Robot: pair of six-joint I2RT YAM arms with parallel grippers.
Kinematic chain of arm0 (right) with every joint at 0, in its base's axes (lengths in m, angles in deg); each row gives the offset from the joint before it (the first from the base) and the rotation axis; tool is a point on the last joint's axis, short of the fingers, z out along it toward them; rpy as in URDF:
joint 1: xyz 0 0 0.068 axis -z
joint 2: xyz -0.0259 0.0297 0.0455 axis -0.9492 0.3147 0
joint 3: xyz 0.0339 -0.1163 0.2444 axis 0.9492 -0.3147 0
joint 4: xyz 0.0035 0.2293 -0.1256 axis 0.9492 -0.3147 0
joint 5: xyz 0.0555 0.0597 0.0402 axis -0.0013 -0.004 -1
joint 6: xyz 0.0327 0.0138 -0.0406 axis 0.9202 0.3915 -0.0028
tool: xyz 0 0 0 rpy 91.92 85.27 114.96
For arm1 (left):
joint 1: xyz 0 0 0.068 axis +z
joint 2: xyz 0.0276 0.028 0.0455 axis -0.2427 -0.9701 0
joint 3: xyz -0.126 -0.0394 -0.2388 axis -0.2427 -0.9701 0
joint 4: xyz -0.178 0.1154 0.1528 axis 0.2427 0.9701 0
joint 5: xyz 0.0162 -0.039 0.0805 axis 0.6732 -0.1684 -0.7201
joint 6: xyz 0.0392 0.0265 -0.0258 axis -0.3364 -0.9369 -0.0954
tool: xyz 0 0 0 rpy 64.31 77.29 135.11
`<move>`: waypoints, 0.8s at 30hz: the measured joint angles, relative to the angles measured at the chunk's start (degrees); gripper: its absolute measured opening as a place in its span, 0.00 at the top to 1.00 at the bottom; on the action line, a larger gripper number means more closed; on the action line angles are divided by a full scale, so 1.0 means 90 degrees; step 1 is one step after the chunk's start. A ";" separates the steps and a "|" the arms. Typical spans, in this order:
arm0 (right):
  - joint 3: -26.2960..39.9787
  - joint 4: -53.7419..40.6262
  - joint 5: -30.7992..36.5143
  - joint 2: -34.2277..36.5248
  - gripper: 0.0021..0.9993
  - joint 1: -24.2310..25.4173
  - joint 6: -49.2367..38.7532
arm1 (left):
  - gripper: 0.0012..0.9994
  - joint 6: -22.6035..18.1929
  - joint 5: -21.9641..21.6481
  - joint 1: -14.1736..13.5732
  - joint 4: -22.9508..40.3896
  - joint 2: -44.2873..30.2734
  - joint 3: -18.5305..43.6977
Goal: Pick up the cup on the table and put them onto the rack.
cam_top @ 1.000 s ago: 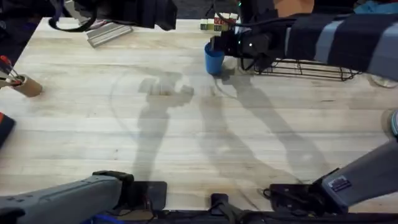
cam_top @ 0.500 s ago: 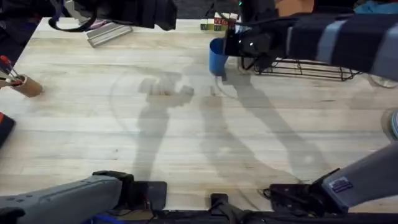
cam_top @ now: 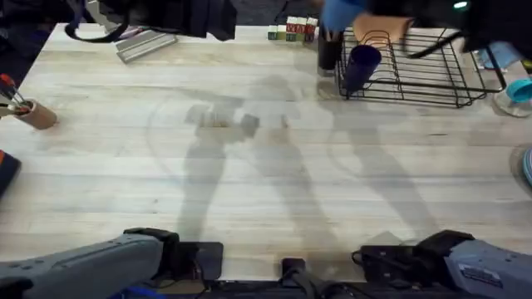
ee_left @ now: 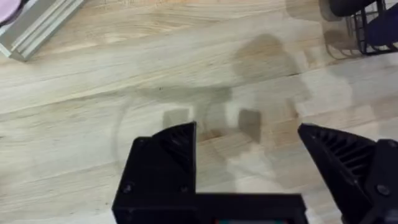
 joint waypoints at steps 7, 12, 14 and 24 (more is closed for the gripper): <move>0.0000 -0.0394 0.0494 -0.0166 0.97 0.0569 -0.0203 | 0.00 -0.0001 0.0000 0.0000 0.0000 0.0000 0.0000; 0.0000 -0.0505 0.0559 0.0056 0.97 0.0628 -0.0221 | 0.00 0.0000 0.0000 0.0000 0.0000 -0.0002 0.0000; 0.0000 -0.0507 0.0559 0.0178 0.97 0.0631 -0.0223 | 0.00 -0.0001 0.0000 0.0000 0.0002 0.0000 0.0000; 0.0000 -0.0572 0.0559 0.0439 0.97 0.0961 -0.0191 | 0.00 -0.0002 0.0000 0.0000 0.0001 -0.0002 0.0000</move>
